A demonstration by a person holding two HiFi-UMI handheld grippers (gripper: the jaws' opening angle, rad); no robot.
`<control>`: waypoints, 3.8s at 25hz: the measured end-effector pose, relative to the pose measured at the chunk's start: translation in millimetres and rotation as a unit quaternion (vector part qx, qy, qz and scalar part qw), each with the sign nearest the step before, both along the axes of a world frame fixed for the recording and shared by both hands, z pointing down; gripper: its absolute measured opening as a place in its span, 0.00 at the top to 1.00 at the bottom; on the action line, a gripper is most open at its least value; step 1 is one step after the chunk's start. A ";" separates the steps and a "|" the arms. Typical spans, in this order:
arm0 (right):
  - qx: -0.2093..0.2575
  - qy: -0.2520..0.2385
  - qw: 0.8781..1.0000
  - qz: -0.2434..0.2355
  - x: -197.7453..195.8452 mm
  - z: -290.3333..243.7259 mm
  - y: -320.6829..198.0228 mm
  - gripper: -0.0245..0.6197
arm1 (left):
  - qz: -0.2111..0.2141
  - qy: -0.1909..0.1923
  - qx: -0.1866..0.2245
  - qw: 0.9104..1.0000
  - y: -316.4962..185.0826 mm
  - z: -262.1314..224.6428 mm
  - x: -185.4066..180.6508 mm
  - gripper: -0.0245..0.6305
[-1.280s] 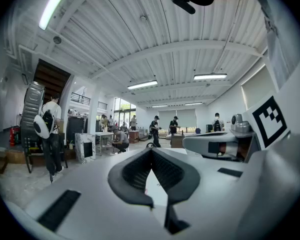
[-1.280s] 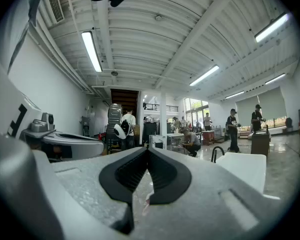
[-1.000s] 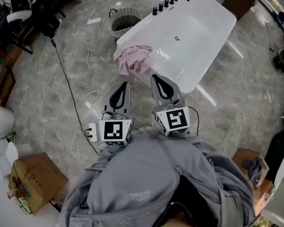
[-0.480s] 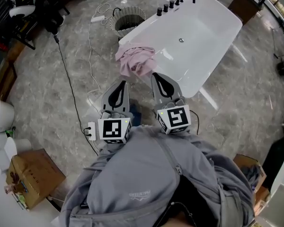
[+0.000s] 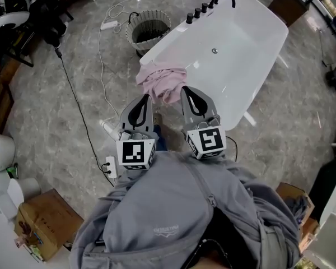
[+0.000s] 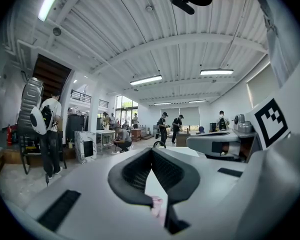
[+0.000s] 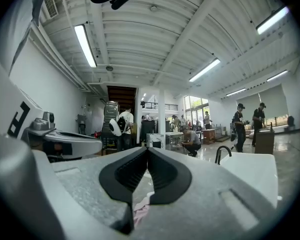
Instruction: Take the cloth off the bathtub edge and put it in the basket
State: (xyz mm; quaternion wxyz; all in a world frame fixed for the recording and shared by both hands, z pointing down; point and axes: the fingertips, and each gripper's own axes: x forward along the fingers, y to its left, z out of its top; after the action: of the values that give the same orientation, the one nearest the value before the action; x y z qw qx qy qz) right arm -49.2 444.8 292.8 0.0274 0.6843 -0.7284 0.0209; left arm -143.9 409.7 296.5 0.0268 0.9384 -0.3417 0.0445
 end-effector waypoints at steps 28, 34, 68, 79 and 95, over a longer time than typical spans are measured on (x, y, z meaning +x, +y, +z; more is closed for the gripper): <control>-0.084 -0.012 0.992 0.097 62.8 47.6 -193.3 0.95 | 0.104 -0.027 -0.062 0.992 -208.1 49.7 70.9 0.95; -0.102 -0.018 0.991 0.087 71.1 60.1 -201.2 0.95 | 0.103 -0.032 -0.069 0.992 -213.2 56.9 80.7 0.95; -0.215 -0.027 0.976 0.026 104.4 242.5 -210.4 0.95 | 0.133 -0.111 -0.127 0.977 -217.2 217.9 121.6 0.95; -0.235 -0.042 0.970 0.030 99.7 309.6 -201.2 0.95 | 0.128 -0.132 -0.165 0.969 -209.9 290.8 117.3 0.95; -0.303 -0.067 0.950 0.038 103.0 377.8 -178.4 0.92 | 0.178 -0.183 -0.189 0.948 -195.0 362.0 125.4 0.94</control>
State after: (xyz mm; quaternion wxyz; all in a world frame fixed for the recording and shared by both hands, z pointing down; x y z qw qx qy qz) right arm 53.8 266.4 670.6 0.1836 0.6678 -0.6616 0.2874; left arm -18.5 214.7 658.5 0.1319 0.9376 -0.1532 0.2830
